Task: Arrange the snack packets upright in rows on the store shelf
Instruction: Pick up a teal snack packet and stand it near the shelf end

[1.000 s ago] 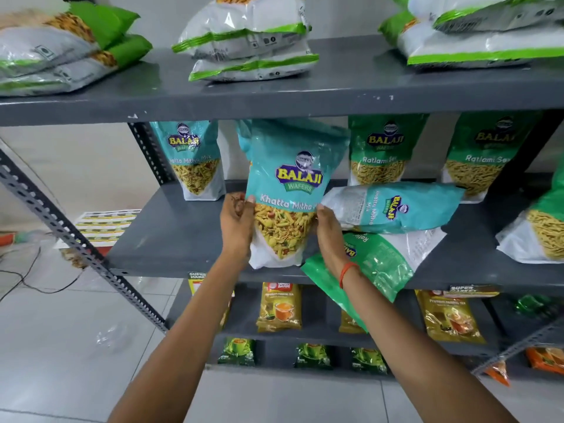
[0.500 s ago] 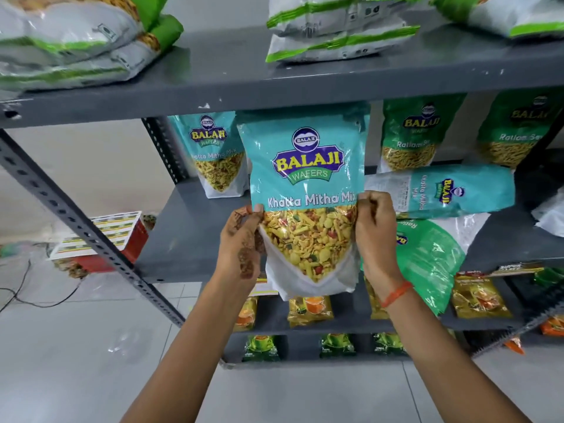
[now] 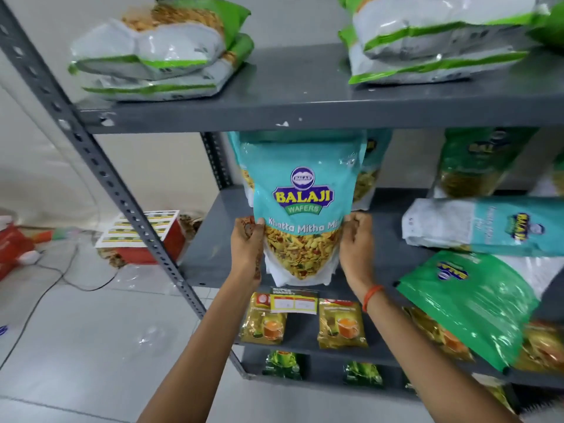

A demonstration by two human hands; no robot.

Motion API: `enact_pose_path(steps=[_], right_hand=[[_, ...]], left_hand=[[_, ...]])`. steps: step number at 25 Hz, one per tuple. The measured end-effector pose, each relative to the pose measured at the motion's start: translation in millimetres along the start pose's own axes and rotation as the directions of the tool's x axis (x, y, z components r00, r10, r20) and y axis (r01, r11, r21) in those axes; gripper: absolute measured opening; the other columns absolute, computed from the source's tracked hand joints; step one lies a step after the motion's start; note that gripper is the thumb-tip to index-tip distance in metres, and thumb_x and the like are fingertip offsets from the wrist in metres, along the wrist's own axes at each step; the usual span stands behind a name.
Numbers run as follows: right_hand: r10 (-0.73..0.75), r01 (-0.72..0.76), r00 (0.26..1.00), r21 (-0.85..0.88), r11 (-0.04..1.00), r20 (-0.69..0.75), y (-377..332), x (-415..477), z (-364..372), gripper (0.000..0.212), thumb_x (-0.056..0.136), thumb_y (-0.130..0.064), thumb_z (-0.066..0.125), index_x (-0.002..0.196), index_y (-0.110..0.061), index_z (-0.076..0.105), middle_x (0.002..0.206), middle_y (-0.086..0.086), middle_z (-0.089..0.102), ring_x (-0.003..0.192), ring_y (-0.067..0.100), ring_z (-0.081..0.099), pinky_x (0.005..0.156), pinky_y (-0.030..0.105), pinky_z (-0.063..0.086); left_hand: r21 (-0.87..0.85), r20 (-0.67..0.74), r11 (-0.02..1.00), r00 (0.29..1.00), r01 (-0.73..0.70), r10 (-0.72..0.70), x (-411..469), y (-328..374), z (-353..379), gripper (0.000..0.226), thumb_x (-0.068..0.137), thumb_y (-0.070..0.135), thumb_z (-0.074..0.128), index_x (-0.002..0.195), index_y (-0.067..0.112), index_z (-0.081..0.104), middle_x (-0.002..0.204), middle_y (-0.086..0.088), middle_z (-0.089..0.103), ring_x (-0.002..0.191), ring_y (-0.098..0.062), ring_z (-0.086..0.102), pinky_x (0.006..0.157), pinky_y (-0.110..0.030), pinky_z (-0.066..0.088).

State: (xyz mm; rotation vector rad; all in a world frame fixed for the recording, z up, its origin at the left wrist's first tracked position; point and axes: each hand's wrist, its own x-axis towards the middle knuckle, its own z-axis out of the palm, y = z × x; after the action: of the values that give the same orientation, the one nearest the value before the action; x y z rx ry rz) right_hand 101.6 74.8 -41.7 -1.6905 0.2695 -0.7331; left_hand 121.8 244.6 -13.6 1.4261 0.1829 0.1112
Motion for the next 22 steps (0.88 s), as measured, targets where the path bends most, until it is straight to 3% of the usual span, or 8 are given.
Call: enact_pose_path(steps=[3, 5, 7, 9, 15, 18, 20, 22], right_hand=[[0.024, -0.028, 0.995, 0.039, 0.999, 0.1, 5, -3, 54, 0.014, 0.098, -0.008, 0.037, 0.1, 0.003, 0.046, 0.087, 0.011, 0.055, 0.079, 0.02, 0.052, 0.061, 0.02, 0.036], [0.043, -0.049, 0.991, 0.042, 0.998, 0.127, 5, -3, 87, 0.016, 0.097, -0.007, 0.038, 0.101, 0.006, 0.047, 0.089, 0.015, 0.057, 0.081, 0.02, 0.052, 0.058, 0.016, 0.034], [0.048, -0.057, 0.989, 0.057, 0.997, 0.141, 5, -4, 114, 0.017, 0.097, -0.005, 0.039, 0.103, 0.009, 0.048, 0.094, 0.021, 0.06, 0.082, 0.02, 0.052, 0.056, 0.016, 0.032], [0.049, -0.061, 0.986, 0.07, 0.996, 0.157, 4, -7, 137, 0.02, 0.097, -0.005, 0.039, 0.105, 0.01, 0.048, 0.097, 0.023, 0.061, 0.082, 0.021, 0.052, 0.053, 0.011, 0.033], [0.068, -0.077, 0.985, 0.051, 0.996, 0.16, 9, -7, 161, 0.023, 0.098, -0.008, 0.038, 0.111, 0.008, 0.047, 0.107, 0.026, 0.062, 0.096, 0.036, 0.059, 0.063, 0.016, 0.032], [0.076, -0.085, 0.971, 0.033, 0.996, 0.228, 7, -7, 153, 0.025, 0.098, -0.011, 0.038, 0.117, 0.002, 0.046, 0.114, 0.021, 0.062, 0.104, 0.035, 0.059, 0.071, 0.018, 0.038], [0.04, -0.053, 0.97, 0.048, 0.997, 0.242, 0, -8, 141, 0.027, 0.097, -0.013, 0.04, 0.122, -0.003, 0.045, 0.121, 0.017, 0.061, 0.11, 0.029, 0.058, 0.079, 0.022, 0.043], [-0.033, 0.01, 0.964, 0.088, 0.996, 0.262, -8, -8, 124, 0.029, 0.096, -0.013, 0.044, 0.124, -0.006, 0.045, 0.129, 0.014, 0.058, 0.117, 0.023, 0.055, 0.094, 0.028, 0.045]], left_hand=[[0.049, -0.116, 0.998, 0.992, -0.039, 0.044, 36, -9, -31, 0.004, 0.096, 0.017, 0.048, 0.096, 0.014, 0.05, 0.081, -0.001, 0.059, 0.074, -0.018, 0.056, 0.061, -0.028, 0.047], [0.069, -0.187, 0.997, 0.982, -0.02, 0.032, 60, -11, -48, 0.022, 0.096, 0.017, 0.046, 0.116, 0.009, 0.047, 0.095, -0.008, 0.062, 0.074, -0.017, 0.058, 0.063, -0.029, 0.048], [0.101, -0.226, 0.995, 0.974, 0.002, 0.021, 81, -9, -64, 0.036, 0.096, 0.017, 0.045, 0.13, 0.004, 0.038, 0.12, -0.016, 0.059, 0.096, -0.025, 0.062, 0.081, -0.037, 0.053], [0.135, -0.24, 0.99, 0.971, 0.039, -0.005, 102, -10, -79, 0.043, 0.097, 0.018, 0.044, 0.135, 0.002, 0.031, 0.135, -0.024, 0.049, 0.12, -0.037, 0.052, 0.101, -0.05, 0.045], [0.229, -0.258, 0.968, 0.965, 0.107, -0.046, 119, -9, -85, 0.047, 0.098, 0.028, 0.037, 0.137, 0.004, 0.026, 0.141, -0.025, 0.041, 0.127, -0.038, 0.045, 0.105, -0.051, 0.041], [0.238, -0.242, 0.971, 0.97, 0.038, 0.021, 94, -8, -71, 0.055, 0.099, 0.039, 0.03, 0.142, 0.007, 0.018, 0.142, -0.019, 0.044, 0.128, -0.035, 0.045, 0.107, -0.048, 0.039], [0.336, -0.244, 0.941, 0.961, -0.04, 0.128, 67, -11, -53, 0.065, 0.097, 0.046, 0.027, 0.148, 0.012, 0.004, 0.155, -0.013, 0.025, 0.14, -0.031, 0.029, 0.114, -0.048, 0.028], [0.51, -0.272, 0.847, 0.907, -0.149, 0.323, 37, -18, -29, 0.065, 0.097, 0.042, 0.031, 0.148, 0.011, 0.003, 0.159, -0.011, 0.013, 0.145, -0.027, 0.016, 0.119, -0.046, 0.014]])
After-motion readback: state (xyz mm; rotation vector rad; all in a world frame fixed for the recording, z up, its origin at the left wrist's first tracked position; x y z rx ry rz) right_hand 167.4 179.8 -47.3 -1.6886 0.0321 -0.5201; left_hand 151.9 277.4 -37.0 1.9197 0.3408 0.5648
